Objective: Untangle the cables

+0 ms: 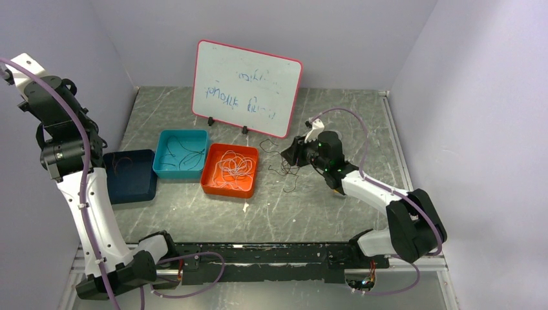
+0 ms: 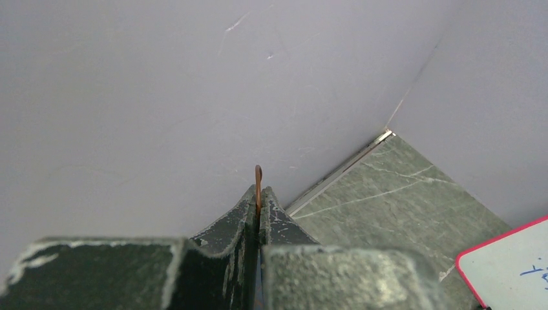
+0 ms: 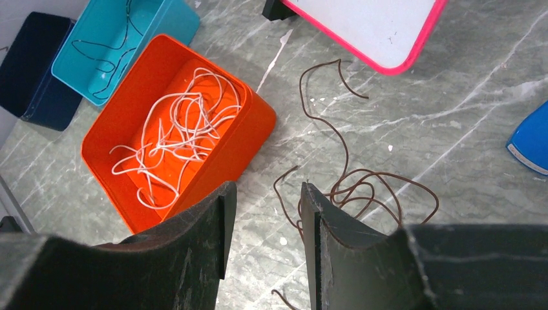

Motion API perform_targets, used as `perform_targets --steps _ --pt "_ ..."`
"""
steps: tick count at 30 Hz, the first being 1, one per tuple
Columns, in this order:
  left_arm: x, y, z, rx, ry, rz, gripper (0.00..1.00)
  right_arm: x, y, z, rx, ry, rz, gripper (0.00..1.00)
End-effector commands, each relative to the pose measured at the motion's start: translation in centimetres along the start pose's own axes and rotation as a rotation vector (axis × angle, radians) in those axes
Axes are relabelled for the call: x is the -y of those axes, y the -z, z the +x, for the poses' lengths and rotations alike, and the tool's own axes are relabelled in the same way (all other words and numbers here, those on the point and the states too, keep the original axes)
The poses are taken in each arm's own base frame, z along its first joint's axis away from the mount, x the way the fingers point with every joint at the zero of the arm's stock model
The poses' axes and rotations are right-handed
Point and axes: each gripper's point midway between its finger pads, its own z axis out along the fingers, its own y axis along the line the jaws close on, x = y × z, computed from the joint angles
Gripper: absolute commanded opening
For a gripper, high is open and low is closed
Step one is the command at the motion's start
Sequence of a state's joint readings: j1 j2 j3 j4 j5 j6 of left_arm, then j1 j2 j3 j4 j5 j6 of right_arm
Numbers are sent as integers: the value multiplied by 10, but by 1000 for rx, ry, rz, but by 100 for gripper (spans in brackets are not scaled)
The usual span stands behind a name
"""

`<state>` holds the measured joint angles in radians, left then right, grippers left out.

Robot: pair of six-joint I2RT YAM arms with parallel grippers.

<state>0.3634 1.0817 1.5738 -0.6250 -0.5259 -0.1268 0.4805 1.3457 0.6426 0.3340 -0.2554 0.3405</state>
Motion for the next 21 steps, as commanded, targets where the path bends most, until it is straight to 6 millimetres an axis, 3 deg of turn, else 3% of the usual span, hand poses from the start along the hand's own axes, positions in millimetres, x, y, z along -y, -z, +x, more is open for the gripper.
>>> perform_targets --steps 1,9,21 --pt "-3 -1 7 -14 -30 -2 7 -8 -4 -14 27 4 -23 45" --pt "18 -14 37 -99 -100 92 7 -7 -5 -13 24 6 -18 45" --pt "24 -20 51 -142 -152 122 7 -8 -6 -13 19 3 -23 46"
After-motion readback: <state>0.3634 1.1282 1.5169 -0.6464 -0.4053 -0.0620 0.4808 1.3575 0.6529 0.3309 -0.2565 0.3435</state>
